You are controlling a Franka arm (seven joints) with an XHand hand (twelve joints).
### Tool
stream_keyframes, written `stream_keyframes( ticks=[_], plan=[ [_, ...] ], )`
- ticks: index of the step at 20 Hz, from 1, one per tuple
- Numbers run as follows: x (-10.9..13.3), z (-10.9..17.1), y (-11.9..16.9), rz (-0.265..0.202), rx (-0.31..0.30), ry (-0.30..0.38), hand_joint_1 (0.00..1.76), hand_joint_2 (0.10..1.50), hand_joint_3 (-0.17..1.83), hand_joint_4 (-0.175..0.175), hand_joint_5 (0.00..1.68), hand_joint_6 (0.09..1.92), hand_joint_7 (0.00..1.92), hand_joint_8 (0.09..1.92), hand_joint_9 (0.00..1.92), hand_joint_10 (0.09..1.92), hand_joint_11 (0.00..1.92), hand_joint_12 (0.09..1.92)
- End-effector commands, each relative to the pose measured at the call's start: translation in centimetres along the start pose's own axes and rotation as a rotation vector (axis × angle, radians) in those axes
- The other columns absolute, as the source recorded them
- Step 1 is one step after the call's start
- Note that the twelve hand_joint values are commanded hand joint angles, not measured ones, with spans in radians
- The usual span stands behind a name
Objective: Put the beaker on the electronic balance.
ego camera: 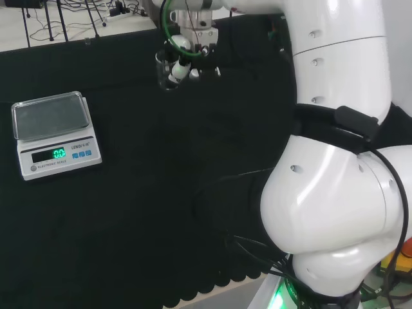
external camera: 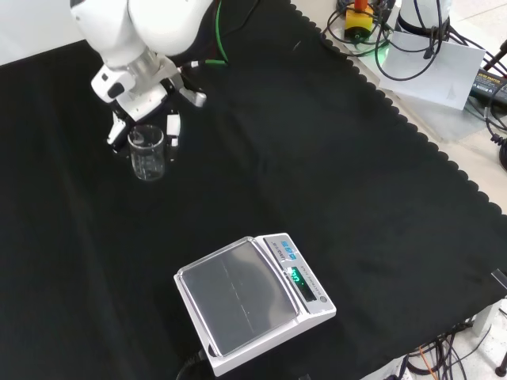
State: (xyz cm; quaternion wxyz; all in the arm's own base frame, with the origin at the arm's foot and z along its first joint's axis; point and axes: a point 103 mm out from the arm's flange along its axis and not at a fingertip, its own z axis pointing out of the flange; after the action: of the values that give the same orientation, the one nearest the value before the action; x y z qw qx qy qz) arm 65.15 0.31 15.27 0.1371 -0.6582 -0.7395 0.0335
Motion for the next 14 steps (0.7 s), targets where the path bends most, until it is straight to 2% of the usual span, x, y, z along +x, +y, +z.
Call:
stream_keyframes(
  ticks=[1, 5, 8, 10, 11, 14],
  plan=[
    [1.0, -2.0, -1.4, -0.015, -0.017, -0.009, 1.17, 1.26, 0.07, -0.175, 0.64, 1.51, 0.69, 1.53, 0.94, 1.45, 1.04, 1.14],
    [2.1, -2.5, -1.5, -0.025, -0.011, -0.015, 1.17, 1.26, 0.07, -0.175, 0.64, 1.51, 0.69, 1.52, 0.94, 1.45, 1.04, 1.14],
    [3.6, -2.8, -1.9, -0.062, -0.007, -0.022, 1.17, 1.25, 0.07, -0.175, 0.65, 1.50, 0.69, 1.52, 0.94, 1.45, 1.04, 1.14],
    [5.8, -3.0, -2.1, -0.089, -0.008, -0.013, 1.16, 1.12, 0.33, -0.079, 0.66, 1.49, 0.76, 1.51, 0.95, 1.45, 1.05, 1.13],
    [7.2, -3.0, -2.2, -0.105, -0.007, -0.019, 1.16, 1.06, 0.45, -0.054, 0.66, 1.50, 0.79, 1.52, 0.96, 1.45, 1.05, 1.14],
    [11.8, -2.7, -2.6, -0.140, -0.005, -0.014, 1.16, 0.99, 0.57, -0.030, 0.67, 1.52, 0.81, 1.54, 0.96, 1.45, 1.05, 1.14]
  ],
)
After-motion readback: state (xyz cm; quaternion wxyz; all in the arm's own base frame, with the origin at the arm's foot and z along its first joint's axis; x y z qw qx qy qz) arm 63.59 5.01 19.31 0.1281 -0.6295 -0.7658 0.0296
